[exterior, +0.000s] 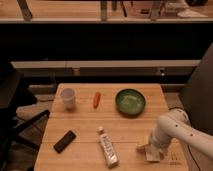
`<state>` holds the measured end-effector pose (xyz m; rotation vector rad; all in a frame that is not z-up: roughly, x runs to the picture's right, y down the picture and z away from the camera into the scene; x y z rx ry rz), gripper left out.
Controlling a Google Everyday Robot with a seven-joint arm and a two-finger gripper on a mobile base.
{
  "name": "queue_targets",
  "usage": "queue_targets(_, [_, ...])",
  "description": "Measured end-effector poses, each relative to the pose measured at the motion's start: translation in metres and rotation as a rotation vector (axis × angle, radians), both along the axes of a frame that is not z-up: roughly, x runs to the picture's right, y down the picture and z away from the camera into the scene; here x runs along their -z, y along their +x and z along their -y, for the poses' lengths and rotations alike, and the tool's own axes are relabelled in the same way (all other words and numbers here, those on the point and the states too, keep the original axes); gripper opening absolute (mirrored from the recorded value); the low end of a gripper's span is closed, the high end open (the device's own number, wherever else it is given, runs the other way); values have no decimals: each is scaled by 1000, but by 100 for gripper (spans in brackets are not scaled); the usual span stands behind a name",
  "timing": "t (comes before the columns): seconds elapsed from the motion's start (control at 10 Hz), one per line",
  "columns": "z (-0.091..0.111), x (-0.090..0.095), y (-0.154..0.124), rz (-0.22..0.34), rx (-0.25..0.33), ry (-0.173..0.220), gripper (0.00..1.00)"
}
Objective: Wipe the white sponge on the table
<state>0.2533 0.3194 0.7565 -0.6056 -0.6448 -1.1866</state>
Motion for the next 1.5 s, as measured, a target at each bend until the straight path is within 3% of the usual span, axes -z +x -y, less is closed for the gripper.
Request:
queue_targets(0.2, [-6, -7, 0, -4, -10, -20, 80])
queue_targets(0.4, [-7, -5, 4, -14, -1, -5, 78])
queue_targets(0.8, [-7, -1, 6, -16, -12, -15, 41])
queue_targets(1.1, [-6, 4, 11, -22, -15, -16, 31])
queue_targets(1.4, [-5, 3, 10, -19, -14, -16, 3])
queue_targets(1.5, [-4, 3, 9, -18, -14, -16, 1])
